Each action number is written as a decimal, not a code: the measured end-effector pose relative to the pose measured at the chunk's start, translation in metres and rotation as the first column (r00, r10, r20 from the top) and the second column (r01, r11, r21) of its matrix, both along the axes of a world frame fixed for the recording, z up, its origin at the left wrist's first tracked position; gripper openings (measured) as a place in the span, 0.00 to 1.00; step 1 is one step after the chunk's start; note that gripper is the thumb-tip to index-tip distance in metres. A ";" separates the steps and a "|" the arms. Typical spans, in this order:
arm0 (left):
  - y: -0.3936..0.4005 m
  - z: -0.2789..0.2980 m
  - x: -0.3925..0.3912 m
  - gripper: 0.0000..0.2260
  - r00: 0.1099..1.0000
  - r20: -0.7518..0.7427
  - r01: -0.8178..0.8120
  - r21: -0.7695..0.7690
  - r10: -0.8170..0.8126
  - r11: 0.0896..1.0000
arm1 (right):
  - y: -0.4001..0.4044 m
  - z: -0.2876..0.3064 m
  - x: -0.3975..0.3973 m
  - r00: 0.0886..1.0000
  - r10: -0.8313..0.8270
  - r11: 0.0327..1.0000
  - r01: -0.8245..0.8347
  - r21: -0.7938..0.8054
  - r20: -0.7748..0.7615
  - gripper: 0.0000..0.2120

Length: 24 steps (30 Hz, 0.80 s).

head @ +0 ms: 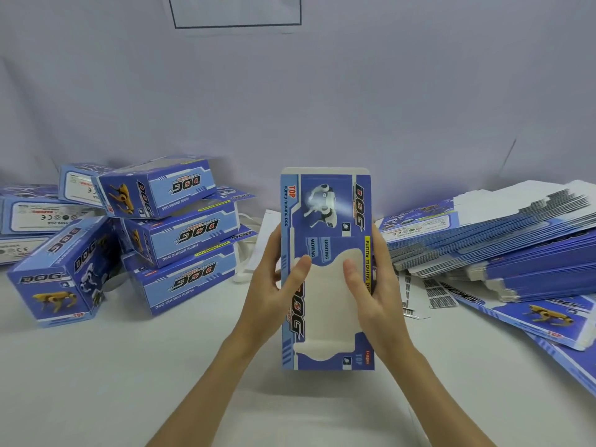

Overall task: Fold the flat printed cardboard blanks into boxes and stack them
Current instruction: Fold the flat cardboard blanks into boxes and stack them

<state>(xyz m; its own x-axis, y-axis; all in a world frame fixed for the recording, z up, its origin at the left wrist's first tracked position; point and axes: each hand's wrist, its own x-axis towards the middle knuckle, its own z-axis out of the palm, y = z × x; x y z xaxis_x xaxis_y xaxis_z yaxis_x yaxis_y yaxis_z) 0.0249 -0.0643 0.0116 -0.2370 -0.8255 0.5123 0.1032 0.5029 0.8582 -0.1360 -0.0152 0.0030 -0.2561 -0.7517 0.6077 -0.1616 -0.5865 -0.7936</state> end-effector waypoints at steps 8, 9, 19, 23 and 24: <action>0.003 0.000 -0.001 0.17 1.000 0.019 -0.022 -0.102 0.024 0.995 | -0.001 0.005 0.004 0.999 -0.044 0.999 0.044 -0.014 0.014 0.13; 0.003 -0.001 -0.001 0.17 1.000 0.015 -0.024 -0.112 0.026 0.993 | -0.002 0.006 0.003 0.999 -0.039 0.999 0.039 -0.009 0.014 0.14; -0.011 0.002 0.001 0.17 0.983 -0.030 -0.183 -0.325 0.183 0.928 | -0.009 -0.002 0.002 0.948 -0.274 0.962 0.267 -0.064 -0.163 0.31; -0.022 -0.003 0.009 0.15 0.920 0.030 -0.343 -0.420 0.390 0.841 | -0.006 -0.007 0.020 0.940 -0.213 0.977 0.198 -0.080 -0.268 0.36; -0.023 -0.003 0.013 0.15 0.925 0.053 -0.318 -0.438 0.377 0.841 | -0.006 -0.008 0.026 0.961 -0.107 0.994 0.100 -0.042 -0.255 0.39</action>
<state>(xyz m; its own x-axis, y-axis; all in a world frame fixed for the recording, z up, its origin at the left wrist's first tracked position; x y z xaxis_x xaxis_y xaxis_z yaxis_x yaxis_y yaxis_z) 0.0375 -0.0872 0.0089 -0.0642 -0.5850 0.8085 -0.2443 0.7947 0.5557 -0.1097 -0.0210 -0.0050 -0.1638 -0.7105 0.6843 -0.4189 -0.5780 -0.7003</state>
